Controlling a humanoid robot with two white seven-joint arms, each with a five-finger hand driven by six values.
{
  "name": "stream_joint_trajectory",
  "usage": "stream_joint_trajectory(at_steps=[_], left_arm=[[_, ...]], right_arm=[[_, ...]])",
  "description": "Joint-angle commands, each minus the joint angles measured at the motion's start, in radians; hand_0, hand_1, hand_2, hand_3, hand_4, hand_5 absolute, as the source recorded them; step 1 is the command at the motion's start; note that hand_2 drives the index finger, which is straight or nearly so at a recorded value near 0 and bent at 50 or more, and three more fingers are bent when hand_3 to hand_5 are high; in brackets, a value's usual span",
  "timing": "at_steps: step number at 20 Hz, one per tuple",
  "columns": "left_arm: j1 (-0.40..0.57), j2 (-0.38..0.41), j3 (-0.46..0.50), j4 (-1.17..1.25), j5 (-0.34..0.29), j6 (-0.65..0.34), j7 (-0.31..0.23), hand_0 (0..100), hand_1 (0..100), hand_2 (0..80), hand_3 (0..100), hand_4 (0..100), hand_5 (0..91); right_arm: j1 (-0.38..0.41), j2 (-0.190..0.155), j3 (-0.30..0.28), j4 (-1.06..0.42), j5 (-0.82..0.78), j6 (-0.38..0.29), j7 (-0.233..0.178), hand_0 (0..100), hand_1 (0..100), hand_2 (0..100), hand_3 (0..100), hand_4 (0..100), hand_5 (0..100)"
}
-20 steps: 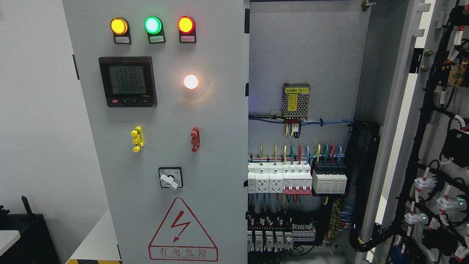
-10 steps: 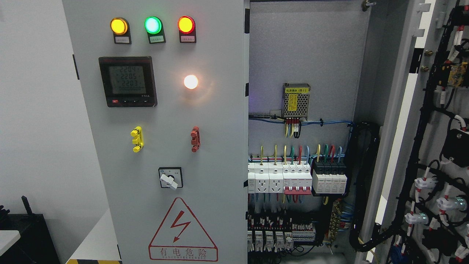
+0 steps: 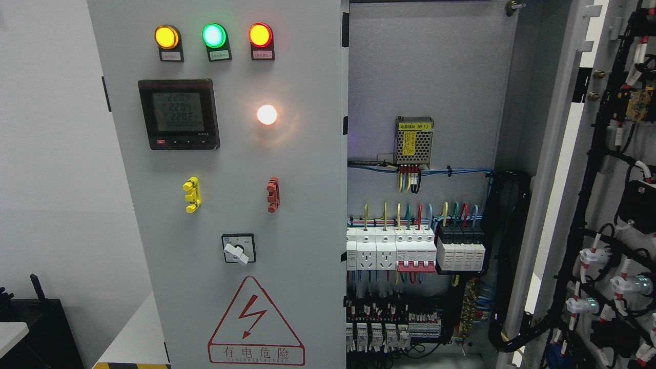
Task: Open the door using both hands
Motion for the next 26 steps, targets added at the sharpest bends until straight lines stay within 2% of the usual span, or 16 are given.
stream_joint_trajectory(at_steps=[1, 3, 7, 11, 14, 17, 20, 26], left_arm=[[0.031, -0.034, -0.001, 0.0, 0.003, 0.0, 0.001, 0, 0, 0.0, 0, 4, 0.0], [0.031, -0.034, -0.001, 0.0, 0.003, 0.0, 0.001, 0, 0, 0.0, 0, 4, 0.0], [0.031, -0.034, -0.001, 0.0, 0.003, 0.0, 0.001, 0, 0, 0.0, 0, 4, 0.0], [0.031, -0.034, -0.001, 0.0, 0.003, 0.0, 0.001, 0, 0, 0.0, 0, 4, 0.0], [0.031, -0.034, -0.001, 0.0, 0.003, 0.0, 0.001, 0, 0, 0.0, 0, 4, 0.0], [0.031, -0.034, -0.001, 0.0, 0.003, 0.0, 0.001, 0, 0, 0.0, 0, 4, 0.0], [0.031, -0.034, -0.001, 0.0, 0.003, 0.0, 0.001, 0, 0, 0.0, 0, 4, 0.0], [0.031, -0.034, -0.001, 0.0, 0.003, 0.0, 0.001, 0, 0, 0.0, 0, 4, 0.0]], right_arm=[[0.168, -0.033, 0.007, -0.447, -0.002, -0.057, -0.001, 0, 0, 0, 0, 0, 0], [0.2, -0.036, 0.003, -0.501, -0.002, -0.1, -0.001, 0, 0, 0, 0, 0, 0], [0.217, -0.024, 0.009, -0.556, -0.002, -0.131, 0.0, 0, 0, 0, 0, 0, 0], [0.239, -0.033, 0.044, -0.679, -0.002, -0.181, 0.005, 0, 0, 0, 0, 0, 0], [0.262, -0.035, 0.073, -0.753, 0.0, -0.186, 0.003, 0, 0, 0, 0, 0, 0], [0.262, -0.052, 0.075, -0.8, -0.002, -0.189, 0.003, 0, 0, 0, 0, 0, 0], [0.26, -0.055, 0.075, -0.856, -0.002, -0.214, 0.003, 0, 0, 0, 0, 0, 0], [0.251, -0.055, 0.076, -0.965, 0.0, -0.218, 0.003, 0, 0, 0, 0, 0, 0]])
